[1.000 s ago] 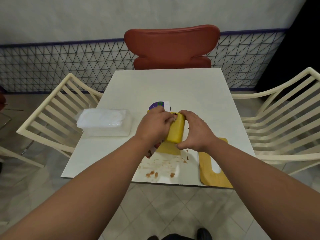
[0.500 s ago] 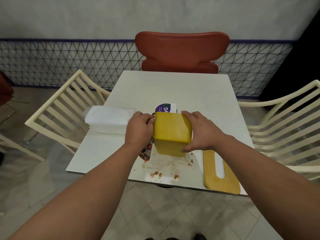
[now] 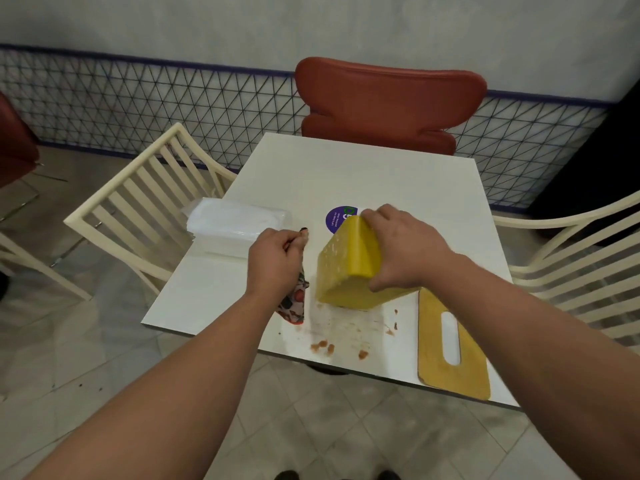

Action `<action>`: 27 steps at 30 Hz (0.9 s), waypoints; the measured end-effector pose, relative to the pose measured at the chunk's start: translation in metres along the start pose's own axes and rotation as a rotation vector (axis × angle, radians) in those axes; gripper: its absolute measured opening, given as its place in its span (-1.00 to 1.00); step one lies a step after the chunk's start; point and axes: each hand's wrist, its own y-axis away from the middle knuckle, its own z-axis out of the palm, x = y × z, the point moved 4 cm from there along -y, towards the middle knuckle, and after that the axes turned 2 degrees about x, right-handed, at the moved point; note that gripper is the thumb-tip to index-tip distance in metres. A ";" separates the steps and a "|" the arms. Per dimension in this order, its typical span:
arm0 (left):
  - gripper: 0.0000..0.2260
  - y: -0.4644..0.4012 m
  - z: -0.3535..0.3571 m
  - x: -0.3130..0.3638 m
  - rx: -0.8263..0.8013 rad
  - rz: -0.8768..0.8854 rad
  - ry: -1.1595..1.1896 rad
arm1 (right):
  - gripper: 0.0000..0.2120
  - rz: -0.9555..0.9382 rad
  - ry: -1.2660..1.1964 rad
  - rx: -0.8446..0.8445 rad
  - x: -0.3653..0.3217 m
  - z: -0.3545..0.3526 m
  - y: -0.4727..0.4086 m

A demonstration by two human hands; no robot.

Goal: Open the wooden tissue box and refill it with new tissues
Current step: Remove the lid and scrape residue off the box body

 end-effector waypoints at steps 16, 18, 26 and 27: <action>-0.91 0.036 0.035 -0.065 -0.141 -0.741 0.590 | 0.00 0.263 -0.973 0.093 0.072 0.103 0.077; -0.91 0.042 0.037 -0.070 -0.150 -0.768 0.598 | 0.03 0.275 -0.984 0.067 0.071 0.118 0.080; -0.91 0.053 0.045 -0.076 -0.169 -0.731 0.624 | 0.15 0.248 -0.897 0.061 0.067 0.129 0.087; -0.90 0.053 0.046 -0.075 -0.172 -0.720 0.623 | 0.13 0.244 -0.870 0.055 0.066 0.128 0.087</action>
